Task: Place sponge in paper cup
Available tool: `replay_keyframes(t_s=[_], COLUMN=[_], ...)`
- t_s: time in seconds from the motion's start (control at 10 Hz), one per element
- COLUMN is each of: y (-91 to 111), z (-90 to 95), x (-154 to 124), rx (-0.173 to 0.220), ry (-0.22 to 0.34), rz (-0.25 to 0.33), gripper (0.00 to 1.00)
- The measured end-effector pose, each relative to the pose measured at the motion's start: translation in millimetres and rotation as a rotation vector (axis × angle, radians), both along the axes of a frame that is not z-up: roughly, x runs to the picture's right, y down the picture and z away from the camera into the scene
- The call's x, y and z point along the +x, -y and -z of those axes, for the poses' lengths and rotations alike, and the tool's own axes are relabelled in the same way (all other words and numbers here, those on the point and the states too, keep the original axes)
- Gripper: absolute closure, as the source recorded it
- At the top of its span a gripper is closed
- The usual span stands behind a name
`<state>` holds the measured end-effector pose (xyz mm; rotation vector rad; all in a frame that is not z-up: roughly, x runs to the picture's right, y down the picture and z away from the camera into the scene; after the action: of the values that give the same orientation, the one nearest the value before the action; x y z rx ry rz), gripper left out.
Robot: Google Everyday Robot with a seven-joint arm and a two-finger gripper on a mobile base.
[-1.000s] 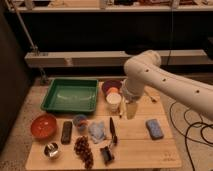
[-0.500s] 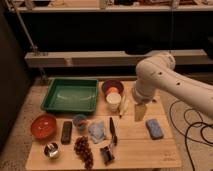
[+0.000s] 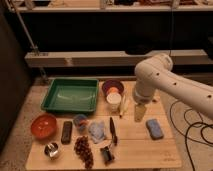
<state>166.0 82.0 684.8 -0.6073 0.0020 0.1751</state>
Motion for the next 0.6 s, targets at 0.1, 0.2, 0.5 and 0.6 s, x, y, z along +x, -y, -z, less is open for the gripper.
replay_keyframes(t_s=[0.1, 0.2, 0.5, 0.6], y=[-1.7, -4.3, -19.4, -33.9], z=[-3.4, -6.9, -17.1, -24.1], x=[17.5, 39.5, 113.1, 147.9], rx=[-0.009, -0.019, -0.052, -0.076], ry=[-0.055, -0.111, -0.295, -0.398], rz=[-0.049, -0.098, -0.245, -0.318], gripper=[0.20, 0.20, 0.20, 0.20])
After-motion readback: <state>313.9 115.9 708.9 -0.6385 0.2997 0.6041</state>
